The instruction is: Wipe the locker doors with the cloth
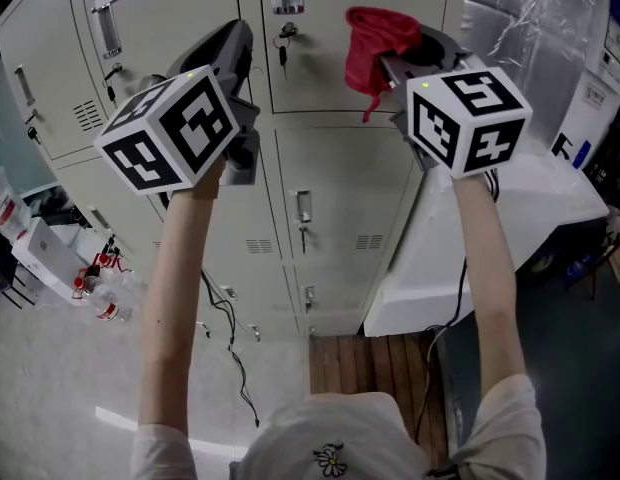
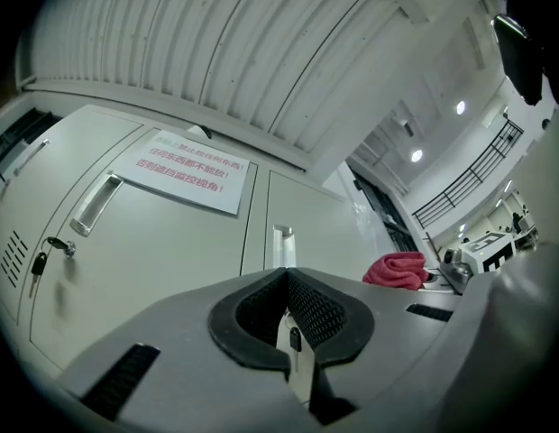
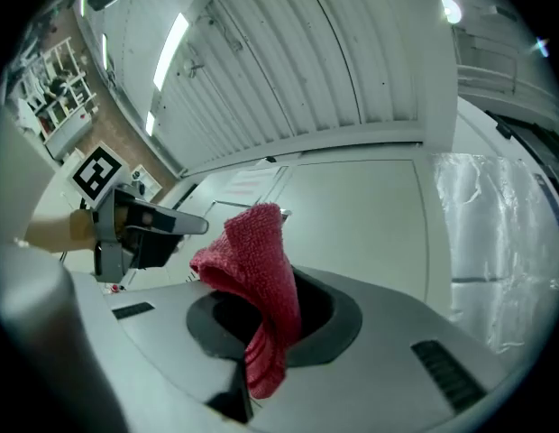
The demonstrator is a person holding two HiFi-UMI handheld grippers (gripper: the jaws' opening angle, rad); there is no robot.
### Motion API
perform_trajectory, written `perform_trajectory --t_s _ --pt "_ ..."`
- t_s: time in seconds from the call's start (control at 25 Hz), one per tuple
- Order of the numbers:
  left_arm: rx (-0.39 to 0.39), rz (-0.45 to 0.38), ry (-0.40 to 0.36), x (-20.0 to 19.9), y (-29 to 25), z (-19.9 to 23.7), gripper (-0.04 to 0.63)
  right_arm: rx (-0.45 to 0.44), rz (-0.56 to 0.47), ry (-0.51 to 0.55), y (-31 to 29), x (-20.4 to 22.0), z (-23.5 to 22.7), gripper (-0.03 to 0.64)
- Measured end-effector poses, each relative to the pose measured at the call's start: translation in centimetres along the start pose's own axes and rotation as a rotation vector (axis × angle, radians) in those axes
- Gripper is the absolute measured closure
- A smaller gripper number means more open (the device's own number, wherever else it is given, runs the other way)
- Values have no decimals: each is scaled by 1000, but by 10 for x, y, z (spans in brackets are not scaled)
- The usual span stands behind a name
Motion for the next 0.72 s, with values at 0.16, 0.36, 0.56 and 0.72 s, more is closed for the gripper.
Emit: perform_trajectory --t_s 0.16,0.36,0.56,0.72 --pt "-9 6 -10 -2 4 1 580 -103 -33 -12 -12 -5 50 588" --pt "-38 2 -14 -3 14 9 579 -150 -39 -17 -36 -7 98 588" --pt "-67 14 -33 -5 23 18 578 -114 30 45 -63 3 127 588" --pt "-87 11 -41 -6 28 24 580 -71 96 85 -80 19 133 588"
Point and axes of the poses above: the fingertips, and each gripper's own axes: y backward along the fingers, z to its left, x out of its underside, the point moved 10 cm from there along y, backward along the fingers, and after that the axes turned 10 degrees about x, right-handed, at the moved point
